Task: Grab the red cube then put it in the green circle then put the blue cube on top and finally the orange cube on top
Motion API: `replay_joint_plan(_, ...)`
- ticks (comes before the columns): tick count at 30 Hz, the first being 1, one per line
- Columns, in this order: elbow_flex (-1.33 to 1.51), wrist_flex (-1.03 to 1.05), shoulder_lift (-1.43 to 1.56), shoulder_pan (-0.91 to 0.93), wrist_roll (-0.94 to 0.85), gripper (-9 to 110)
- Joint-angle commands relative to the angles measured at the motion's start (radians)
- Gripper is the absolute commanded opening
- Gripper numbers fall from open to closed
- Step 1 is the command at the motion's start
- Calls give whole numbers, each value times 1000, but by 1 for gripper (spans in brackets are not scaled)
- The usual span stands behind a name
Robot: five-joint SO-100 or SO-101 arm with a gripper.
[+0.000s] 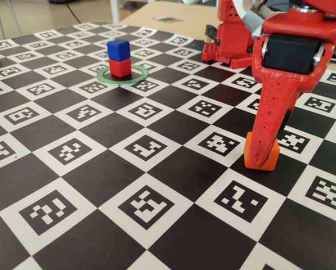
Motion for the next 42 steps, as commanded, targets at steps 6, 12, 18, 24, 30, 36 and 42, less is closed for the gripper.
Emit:
replay_joint_plan(6, 20, -78, 37, 34, -37, 51)
replay_joint_plan(12, 21, -89, 38, 43, -60, 51)
replay_joint_plan(18, 21, -92, 37, 41, -95, 50)
replay_joint_plan(24, 17, -94, 31, 37, -144, 49)
replay_joint_plan(30, 9, -95, 29, 35, -201, 48)
replay_joint_plan(36, 6, -95, 28, 35, -245, 48)
replay_joint_plan(42, 3, -95, 28, 35, -301, 47)
